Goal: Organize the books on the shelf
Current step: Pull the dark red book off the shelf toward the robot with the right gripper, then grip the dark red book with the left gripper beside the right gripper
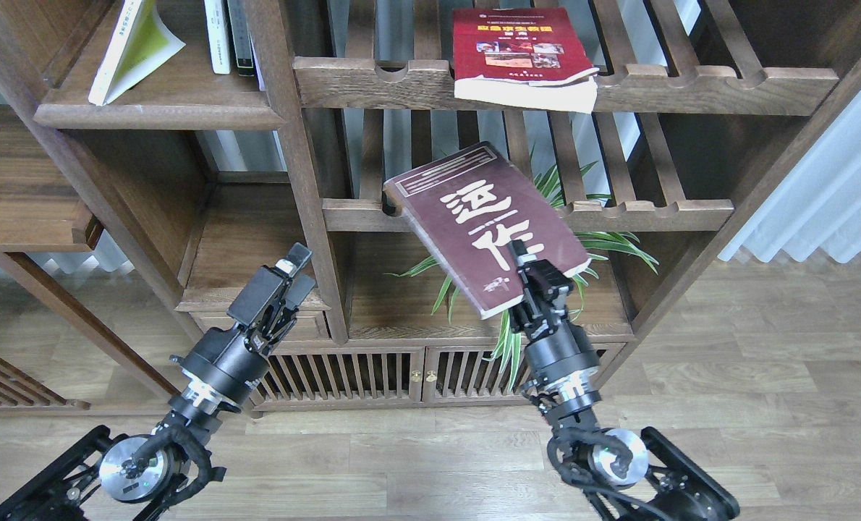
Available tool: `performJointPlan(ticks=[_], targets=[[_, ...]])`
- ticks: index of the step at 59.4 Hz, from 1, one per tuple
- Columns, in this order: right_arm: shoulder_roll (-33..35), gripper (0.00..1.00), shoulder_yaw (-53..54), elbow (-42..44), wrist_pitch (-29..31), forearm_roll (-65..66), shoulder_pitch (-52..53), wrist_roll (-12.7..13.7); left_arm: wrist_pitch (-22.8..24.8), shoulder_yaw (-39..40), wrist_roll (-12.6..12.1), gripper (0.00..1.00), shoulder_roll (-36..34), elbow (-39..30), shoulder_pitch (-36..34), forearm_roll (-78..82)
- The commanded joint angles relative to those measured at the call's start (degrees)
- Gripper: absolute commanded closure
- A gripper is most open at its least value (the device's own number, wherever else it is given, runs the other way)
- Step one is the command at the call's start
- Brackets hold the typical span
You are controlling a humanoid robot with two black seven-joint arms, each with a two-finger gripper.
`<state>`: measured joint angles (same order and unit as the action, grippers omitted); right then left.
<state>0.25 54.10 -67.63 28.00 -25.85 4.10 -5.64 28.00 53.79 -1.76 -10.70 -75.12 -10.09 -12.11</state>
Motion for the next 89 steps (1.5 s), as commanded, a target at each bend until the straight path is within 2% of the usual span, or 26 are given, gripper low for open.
performJointPlan(ticks=[1, 30, 50, 89], targets=[[-0.2, 0.97, -2.5, -0.3, 0.0, 0.4, 0.2, -0.2, 0.0, 0.0, 0.0, 0.02, 0.2, 0.4, 0.0, -0.1], [-0.2, 0.97, -8.7, -3.6, 0.0, 3.3, -0.8, -0.3, 0.0, -4.0, -0.1, 0.03, 0.2, 0.4, 0.1, 0.0], [-0.2, 0.97, -9.2, -3.6, 0.0, 8.1, -4.6, -0.2, 0.0, -4.0, -0.2, 0.02, 0.0, 0.4, 0.0, 0.1], [-0.2, 0.97, -9.6, -4.9, 0.0, 8.4, -4.8, -0.1, 0.0, -5.4, -1.1, 0.03, -0.2, 1.7, 0.0, 1.4]])
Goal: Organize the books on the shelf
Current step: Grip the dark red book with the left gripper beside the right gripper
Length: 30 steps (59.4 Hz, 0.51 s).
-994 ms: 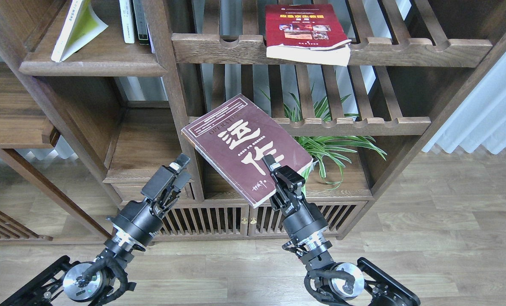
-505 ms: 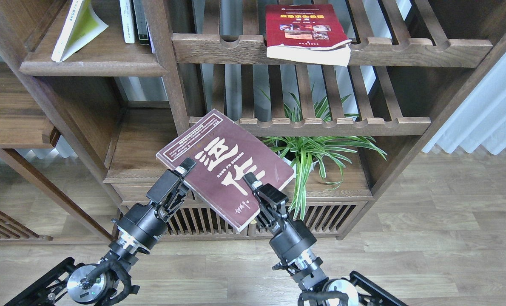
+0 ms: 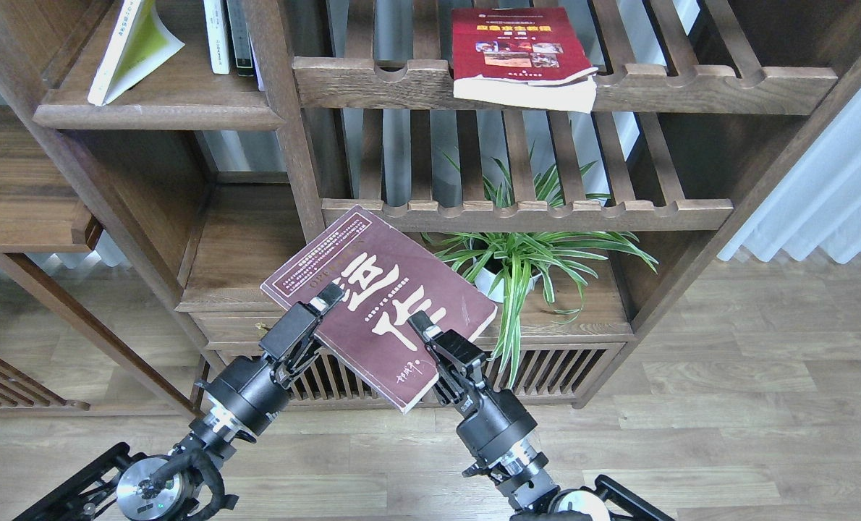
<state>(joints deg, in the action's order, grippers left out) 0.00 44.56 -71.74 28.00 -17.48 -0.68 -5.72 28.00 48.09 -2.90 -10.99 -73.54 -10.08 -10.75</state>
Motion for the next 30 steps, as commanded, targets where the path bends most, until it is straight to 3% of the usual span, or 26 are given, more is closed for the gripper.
performJointPlan(ticks=[1, 13, 20, 30], targets=[[0.0, 0.97, -0.4, -0.9, 0.0, 0.0, 0.0, 0.0, 0.0, 0.4, 0.0, 0.03, 0.2, 0.2, -0.1, 0.0], [0.0, 0.97, -1.1, -0.9, 0.0, 0.0, 0.0, 0.0, 0.0, 0.6, 0.0, 0.07, 0.1, 0.3, -0.4, 0.0], [0.0, 0.97, -1.2, -1.0, 0.0, 0.0, 0.0, 0.0, 0.0, 1.0, 0.0, 0.23, 0.1, 0.3, -0.4, -0.1], [0.0, 0.97, -1.2, -1.3, 0.0, 0.0, 0.0, 0.0, 0.0, 0.5, 0.0, 0.39, 0.2, 0.3, -0.5, -0.1]])
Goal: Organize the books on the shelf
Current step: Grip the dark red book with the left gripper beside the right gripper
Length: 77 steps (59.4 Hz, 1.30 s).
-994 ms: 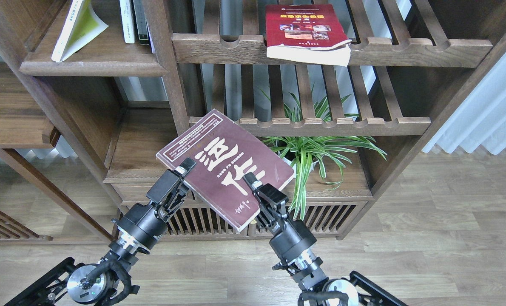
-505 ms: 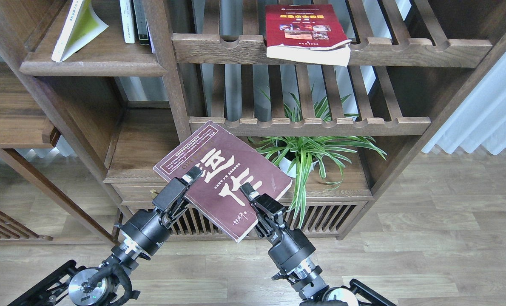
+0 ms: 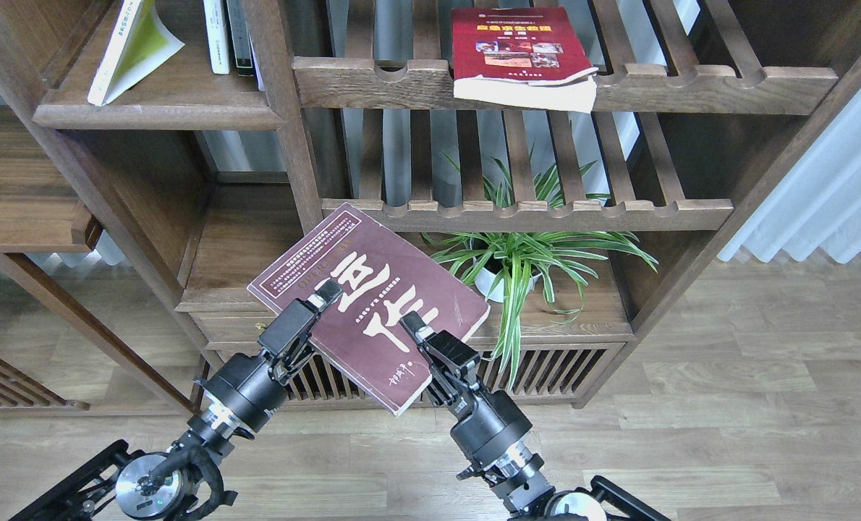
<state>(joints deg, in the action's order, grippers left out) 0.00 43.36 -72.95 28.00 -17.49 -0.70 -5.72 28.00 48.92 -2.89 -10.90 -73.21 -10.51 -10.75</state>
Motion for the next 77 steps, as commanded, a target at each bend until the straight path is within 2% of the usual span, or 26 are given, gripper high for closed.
performJointPlan(ticks=[1, 11, 22, 23, 38, 60, 64, 74, 76, 77], targets=[[0.0, 0.97, 0.0, -0.1, 0.0, 0.0, 0.0, 0.0, 0.0, -0.3, 0.0, 0.42, 0.1, 0.0, -0.1, 0.0], [0.0, 0.97, 0.0, -0.2, 0.0, 0.0, -0.6, 0.1, 0.0, -0.2, 0.0, 0.7, 0.2, 0.0, -0.2, 0.0], [0.0, 0.97, 0.0, -0.2, 0.0, 0.0, -0.5, 0.1, 0.0, -0.5, 0.0, 0.83, 0.0, 0.0, -0.2, -0.1], [0.0, 0.97, 0.0, -0.2, 0.0, 0.1, -0.5, 0.0, 0.0, -0.6, 0.0, 0.91, 0.0, 0.0, -0.2, -0.1], [0.0, 0.97, 0.3, 0.0, 0.0, 0.1, -0.2, 0.0, 0.0, -1.3, 0.0, 0.94, -0.4, 0.0, -0.3, -0.1], [0.0, 0.93, 0.3, 0.3, 0.0, -0.4, -0.2, -0.4, 0.0, -1.7, 0.0, 0.94, -1.1, 0.0, -0.3, -0.1], [0.0, 0.87, 0.2, 0.3, 0.0, -0.3, -0.1, -0.4, 0.0, -1.7, 0.0, 0.94, -1.1, 0.0, -0.3, -0.1], [0.0, 0.59, 0.1, 0.3, 0.0, 0.2, 0.7, -0.3, 0.0, -1.7, 0.0, 0.94, -1.1, 0.0, -0.3, -0.1], [0.0, 0.57, 0.1, 0.3, 0.0, 0.2, 0.8, -0.3, 0.0, -1.7, -0.1, 0.94, -1.1, 0.0, -0.3, -0.1], [0.0, 0.5, 0.1, 0.3, 0.0, 0.3, 0.8, -0.2, 0.0, -1.7, -0.1, 0.94, -1.1, 0.0, -0.3, -0.1]])
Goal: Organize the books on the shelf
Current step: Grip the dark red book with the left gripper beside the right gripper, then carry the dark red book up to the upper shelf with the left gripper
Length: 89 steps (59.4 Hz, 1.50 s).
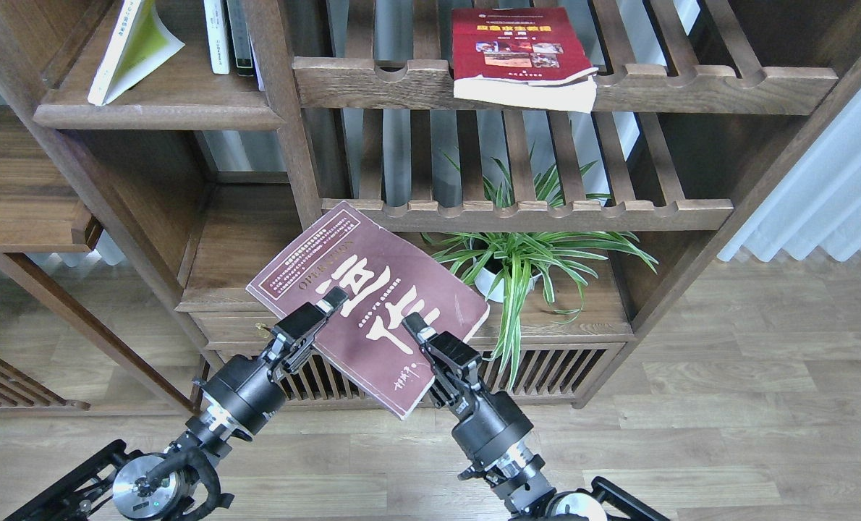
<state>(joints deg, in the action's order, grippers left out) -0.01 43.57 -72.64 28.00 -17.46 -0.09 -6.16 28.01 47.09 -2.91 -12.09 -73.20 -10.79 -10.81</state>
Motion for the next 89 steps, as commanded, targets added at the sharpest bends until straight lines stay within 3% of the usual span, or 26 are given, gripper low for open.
performJointPlan(ticks=[1, 20, 34, 59, 73, 89], targets=[[0.0, 0.5, -0.2, 0.0, 0.0, 0.3, 0.2, 0.3, 0.0, 0.1, 0.0, 0.94, 0.0, 0.0, 0.0, 0.0], [0.0, 0.32, 0.5, 1.1, 0.0, 1.8, 0.3, 0.3, 0.0, 1.4, -0.1, 0.94, -1.4, -0.1, 0.1, 0.0], [0.0, 0.26, 1.3, 1.1, 0.0, 1.8, 0.5, 0.3, 0.0, 2.3, -0.1, 0.94, -7.2, -1.6, -0.5, 1.1], [0.0, 0.25, 2.5, 1.2, 0.0, 1.9, 0.1, 0.3, 0.0, 7.4, -0.2, 0.96, -16.1, -5.9, -0.6, 6.1], [0.0, 0.24, 2.6, 1.7, 0.0, 1.9, 0.0, 0.3, 0.0, 10.0, -3.2, 0.96, -18.4, -5.9, -0.7, 6.2], [0.0, 0.24, 2.6, 2.1, 0.0, 2.0, 0.0, 0.3, 0.0, 14.2, -4.2, 0.98, -19.3, -6.0, -4.2, 6.4]])
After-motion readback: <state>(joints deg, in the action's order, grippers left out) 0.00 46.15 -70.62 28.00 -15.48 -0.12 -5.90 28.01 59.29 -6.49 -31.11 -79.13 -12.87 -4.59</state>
